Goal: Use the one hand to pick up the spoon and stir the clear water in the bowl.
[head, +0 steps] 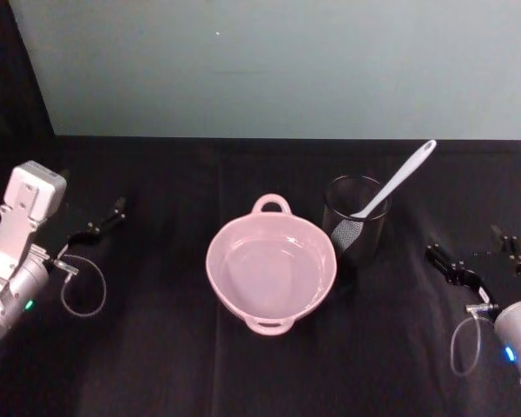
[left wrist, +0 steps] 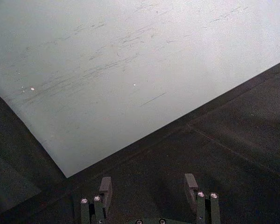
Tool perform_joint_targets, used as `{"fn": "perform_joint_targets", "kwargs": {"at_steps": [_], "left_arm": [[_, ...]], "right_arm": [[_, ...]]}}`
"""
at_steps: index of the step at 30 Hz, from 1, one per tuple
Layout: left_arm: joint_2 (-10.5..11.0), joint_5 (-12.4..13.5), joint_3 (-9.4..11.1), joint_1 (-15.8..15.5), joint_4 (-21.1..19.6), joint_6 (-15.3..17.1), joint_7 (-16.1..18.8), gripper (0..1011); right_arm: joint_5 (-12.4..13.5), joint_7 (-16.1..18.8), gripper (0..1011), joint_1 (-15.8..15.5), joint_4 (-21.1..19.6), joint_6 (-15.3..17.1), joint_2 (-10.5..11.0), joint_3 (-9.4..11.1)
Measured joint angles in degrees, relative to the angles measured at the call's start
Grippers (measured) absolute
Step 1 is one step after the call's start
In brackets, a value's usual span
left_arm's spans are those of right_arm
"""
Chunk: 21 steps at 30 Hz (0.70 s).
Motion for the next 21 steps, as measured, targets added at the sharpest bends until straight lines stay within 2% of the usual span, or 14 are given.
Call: {"fn": "perform_joint_targets", "kwargs": {"at_steps": [21], "left_arm": [[0.0, 0.0, 0.0, 0.0, 0.0, 0.0, 0.0, 1011]], "right_arm": [[-0.1, -0.4, 1003, 0.1, -0.3, 0.4, 0.2, -0.2]]}}
